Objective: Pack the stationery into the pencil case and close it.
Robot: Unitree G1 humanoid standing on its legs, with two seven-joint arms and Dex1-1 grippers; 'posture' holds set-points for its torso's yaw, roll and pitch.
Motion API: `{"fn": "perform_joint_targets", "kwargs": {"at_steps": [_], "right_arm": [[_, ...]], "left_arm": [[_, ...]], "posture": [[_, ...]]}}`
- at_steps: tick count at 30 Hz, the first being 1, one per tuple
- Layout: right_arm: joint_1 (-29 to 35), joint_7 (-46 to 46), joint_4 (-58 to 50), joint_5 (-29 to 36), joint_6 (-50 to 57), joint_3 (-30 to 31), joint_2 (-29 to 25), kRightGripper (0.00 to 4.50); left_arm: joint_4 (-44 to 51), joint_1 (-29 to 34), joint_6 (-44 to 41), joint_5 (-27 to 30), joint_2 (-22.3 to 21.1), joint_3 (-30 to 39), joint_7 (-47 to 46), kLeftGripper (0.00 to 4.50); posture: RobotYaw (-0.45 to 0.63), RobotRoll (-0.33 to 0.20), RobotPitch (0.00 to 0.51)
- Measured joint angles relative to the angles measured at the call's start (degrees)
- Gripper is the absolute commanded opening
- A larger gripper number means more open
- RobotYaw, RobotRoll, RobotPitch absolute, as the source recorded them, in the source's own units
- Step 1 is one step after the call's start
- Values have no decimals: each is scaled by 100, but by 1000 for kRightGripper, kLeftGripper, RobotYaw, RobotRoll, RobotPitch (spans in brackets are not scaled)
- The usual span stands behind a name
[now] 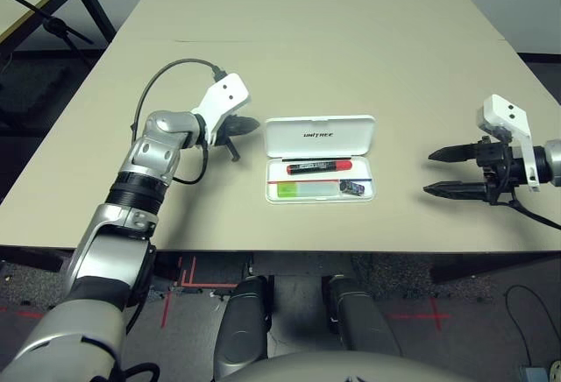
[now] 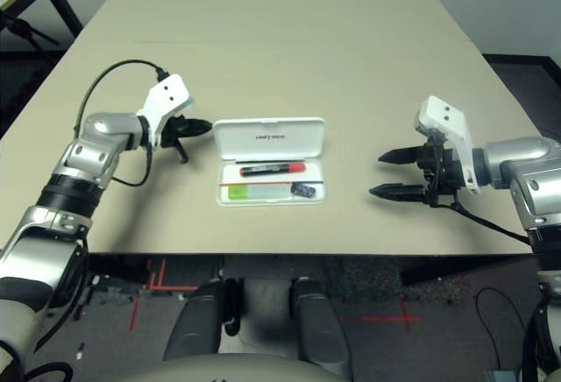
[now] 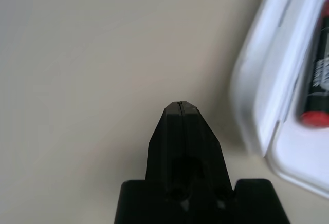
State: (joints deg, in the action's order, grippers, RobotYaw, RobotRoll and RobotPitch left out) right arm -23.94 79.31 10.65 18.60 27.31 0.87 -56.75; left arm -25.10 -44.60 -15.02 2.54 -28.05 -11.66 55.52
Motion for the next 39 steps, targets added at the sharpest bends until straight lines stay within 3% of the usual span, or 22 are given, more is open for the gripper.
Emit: {"fn": "perform_joint_targets", "kwargs": {"at_steps": [14, 26, 39], "right_arm": [[17, -30, 23, 22, -120, -8, -2, 4500], [22, -48, 85, -70, -290, 31, 5, 4500], [76, -49, 86, -98, -317, 31, 6, 4500]], "left_arm": [[2051, 689, -481, 410, 35, -559, 1066, 20], [1956, 766, -413, 52, 406, -1331, 1000, 20], [1741, 686, -197, -197, 550, -1549, 863, 20]], "posture": [[-37, 0, 135], [-46, 0, 135], [-57, 0, 141]]}}
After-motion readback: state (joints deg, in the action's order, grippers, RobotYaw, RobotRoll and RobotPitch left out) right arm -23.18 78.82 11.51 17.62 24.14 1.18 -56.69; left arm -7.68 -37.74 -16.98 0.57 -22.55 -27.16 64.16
